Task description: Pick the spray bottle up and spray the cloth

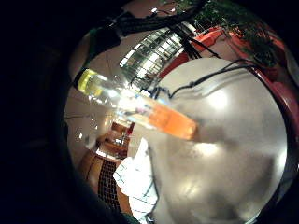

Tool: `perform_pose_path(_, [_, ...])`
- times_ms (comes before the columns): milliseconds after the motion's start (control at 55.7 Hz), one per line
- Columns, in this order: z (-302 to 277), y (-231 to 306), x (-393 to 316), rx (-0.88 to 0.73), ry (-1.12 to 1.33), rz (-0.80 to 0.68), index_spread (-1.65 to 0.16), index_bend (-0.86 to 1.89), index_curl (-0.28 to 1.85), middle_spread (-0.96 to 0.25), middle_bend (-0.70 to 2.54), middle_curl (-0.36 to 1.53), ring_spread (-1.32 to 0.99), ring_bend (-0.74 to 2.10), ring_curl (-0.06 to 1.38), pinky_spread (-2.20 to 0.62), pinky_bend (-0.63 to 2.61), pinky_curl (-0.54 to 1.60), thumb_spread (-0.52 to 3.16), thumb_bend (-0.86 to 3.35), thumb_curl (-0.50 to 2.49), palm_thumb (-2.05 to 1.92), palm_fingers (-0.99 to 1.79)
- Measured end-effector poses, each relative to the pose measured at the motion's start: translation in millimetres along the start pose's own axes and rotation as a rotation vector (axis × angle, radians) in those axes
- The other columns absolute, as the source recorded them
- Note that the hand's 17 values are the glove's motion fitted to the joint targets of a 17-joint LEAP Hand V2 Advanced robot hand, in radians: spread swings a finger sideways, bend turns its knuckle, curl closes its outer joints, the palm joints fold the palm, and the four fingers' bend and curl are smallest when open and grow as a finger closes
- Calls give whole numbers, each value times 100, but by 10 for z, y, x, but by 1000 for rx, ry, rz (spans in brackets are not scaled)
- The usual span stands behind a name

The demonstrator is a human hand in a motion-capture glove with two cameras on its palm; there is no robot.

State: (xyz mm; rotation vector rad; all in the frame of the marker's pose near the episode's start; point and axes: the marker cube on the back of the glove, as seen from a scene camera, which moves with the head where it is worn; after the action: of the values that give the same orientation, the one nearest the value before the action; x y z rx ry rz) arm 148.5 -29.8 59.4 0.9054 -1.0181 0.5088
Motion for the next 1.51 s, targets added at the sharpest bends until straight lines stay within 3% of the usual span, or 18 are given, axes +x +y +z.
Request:
perform_pose_path(233, [163,-114,139,-62,-17,49,-19,9,14,6,25,35,8,54,31,21,65,36,94,-3,44,79,22])
perform_pose_path(323, [155,-99,227,-190,-38,-7,-19,9,14,5,27,36,7,55,32,21,64,35,94,-3,44,79,24])
perform_pose_path(449, [271,-206,212,-100,-21,105,-19,8,14,5,30,37,7,57,32,21,62,35,93,-3,44,79,25])
perform_pose_path(610, [328,-326,223,-61,2,101,-19,8,13,4,35,38,3,61,33,20,60,34,90,-3,43,78,38])
perform_pose_path(736, [371,-325,226,-130,25,86,-20,12,16,2,34,37,0,59,33,17,57,34,87,-3,43,78,44])
perform_pose_path(825, [359,-294,268,-224,32,-4,-21,15,19,2,31,37,0,56,32,16,54,34,85,-4,42,76,48])
perform_pose_path(915, [463,-404,214,-154,61,97,-23,15,21,0,27,35,-3,58,32,13,51,33,84,-4,41,75,62])
perform_pose_path(1166, [611,-514,197,-120,76,81,-29,4,19,-15,40,41,-17,69,37,-17,50,35,80,1,43,89,122])
perform_pose_path(1328, [650,-508,213,-165,39,165,-28,22,27,-20,45,43,-20,60,38,-29,49,37,66,-2,49,98,131])
perform_pose_path(1507, [677,-475,201,-182,65,179,-28,22,34,-23,38,42,-23,54,38,-31,48,37,49,-4,55,99,129])
